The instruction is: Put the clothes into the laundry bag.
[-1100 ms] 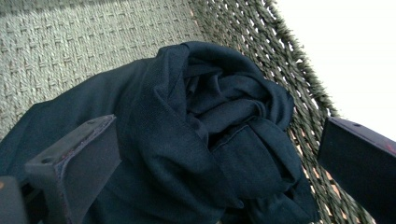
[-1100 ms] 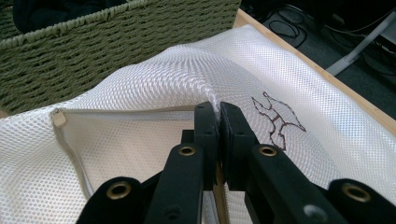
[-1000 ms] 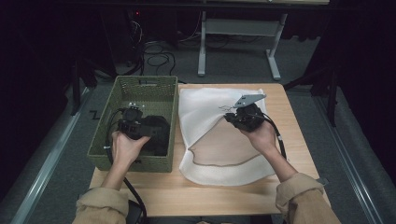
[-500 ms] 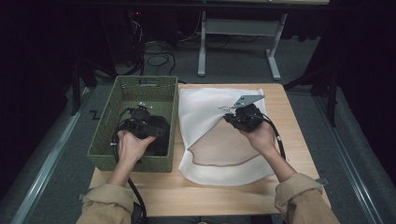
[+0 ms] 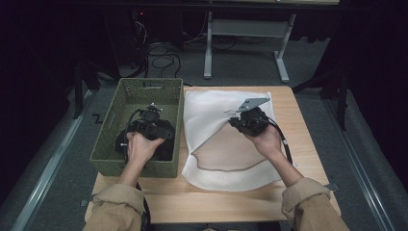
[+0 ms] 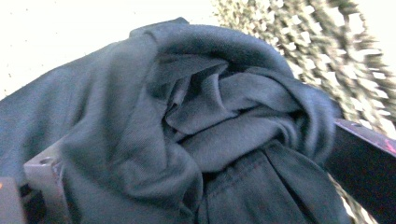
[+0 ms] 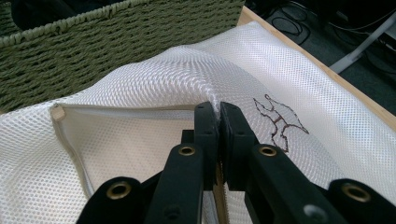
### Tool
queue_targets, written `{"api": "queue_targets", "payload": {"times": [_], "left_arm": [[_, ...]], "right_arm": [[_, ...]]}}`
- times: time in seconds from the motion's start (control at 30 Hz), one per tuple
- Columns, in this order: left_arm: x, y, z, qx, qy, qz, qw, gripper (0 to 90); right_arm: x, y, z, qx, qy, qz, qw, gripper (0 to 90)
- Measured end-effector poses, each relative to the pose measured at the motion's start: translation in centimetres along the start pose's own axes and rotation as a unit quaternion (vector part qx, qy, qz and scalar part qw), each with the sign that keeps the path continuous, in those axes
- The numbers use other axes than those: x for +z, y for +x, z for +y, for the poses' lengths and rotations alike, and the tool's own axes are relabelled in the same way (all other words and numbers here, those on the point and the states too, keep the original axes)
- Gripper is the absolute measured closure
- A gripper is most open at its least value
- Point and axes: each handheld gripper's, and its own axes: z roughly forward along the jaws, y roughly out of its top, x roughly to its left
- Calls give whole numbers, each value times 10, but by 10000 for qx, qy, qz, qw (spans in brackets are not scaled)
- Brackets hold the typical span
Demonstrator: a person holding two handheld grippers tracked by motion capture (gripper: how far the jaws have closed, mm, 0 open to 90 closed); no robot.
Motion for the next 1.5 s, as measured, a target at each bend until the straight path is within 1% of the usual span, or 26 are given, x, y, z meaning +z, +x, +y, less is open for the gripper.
{"api": "queue_targets", "payload": {"times": [0.17, 0.2, 0.27, 0.37, 0.43, 0.47, 0.5, 0.63, 0.73, 0.8, 0.83, 0.9, 0.93, 1.0, 1.03, 1.07, 1.1, 1.17, 1.2, 1.33, 1.43, 1.47, 1.5], "left_arm": [[6, 11, 0, -179, 69, -102, 9998, 0], [7, 14, 0, -221, 73, -121, 9997, 0], [9, 18, -1, -340, 96, -147, 9993, 0], [12, 24, -1, -439, 133, -67, 9989, 0], [15, 26, -1, -496, 185, 26, 9986, 0], [16, 27, -1, -478, 222, 76, 9986, 0], [18, 28, -2, -509, 249, 113, 9983, 0], [27, 34, -2, -705, 461, 138, 9964, 0], [34, 33, -2, -700, 654, 206, 9952, 0], [36, 32, -2, -686, 717, 230, 9948, 0], [38, 32, -2, -716, 766, 208, 9943, 0], [41, 34, -1, -812, 845, 178, 9929, 0], [42, 34, -1, -823, 899, 167, 9924, 0], [46, 33, -1, -769, 1029, 194, 9915, 0], [47, 32, -1, -684, 1117, 229, 9911, 0], [50, 30, -1, -642, 1163, 276, 9907, 0], [52, 28, -1, -566, 1229, 328, 9903, 0], [56, 26, -1, -465, 1369, 411, 9886, 0], [58, 25, -2, -473, 1381, 434, 9883, 0], [61, 24, -3, -398, 1464, 450, 9874, 0], [61, 22, -3, -202, 1590, 498, 9858, 4], [61, 21, -3, -207, 1598, 502, 9857, 15], [61, 21, -3, -245, 1577, 509, 9859, 31]], "right_arm": [[-1, -1, -1, 6, -4, 2, 10000, 871], [-1, -1, -1, -24, 5, -2, 10000, 870], [0, -2, -1, -27, 3, 2, 10000, 870], [0, -2, -1, -2, 2, -16, 10000, 871], [0, -2, -1, 15, 23, -30, 10000, 871], [0, -2, -1, 6, 37, -18, 10000, 871], [1, -1, -1, 2, 22, -14, 10000, 870], [2, -1, -1, -23, 41, -14, 10000, 870], [1, -1, -1, 3, 44, -44, 10000, 870], [2, -1, -1, -5, 30, -42, 10000, 870], [2, 0, -1, 4, 41, -43, 10000, 870], [3, 1, -1, -52, 63, -64, 9999, 870], [3, 1, -1, -54, 80, -67, 9999, 870], [3, 2, 0, -30, 114, -73, 9999, 869], [4, 1, 0, -60, 107, -77, 9999, 869], [4, 2, 0, -19, 119, -80, 9999, 870], [4, 2, 1, -36, 113, -85, 9999, 870], [5, 3, 1, -40, 132, -78, 9999, 869], [6, 3, 2, -86, 124, -97, 9998, 868], [5, 3, 3, -87, 114, -116, 9998, 867], [5, 3, 2, -89, 115, -114, 9998, 867], [4, 4, 2, -51, 129, -121, 9998, 867], [4, 4, 2, -68, 124, -118, 9998, 867]]}}
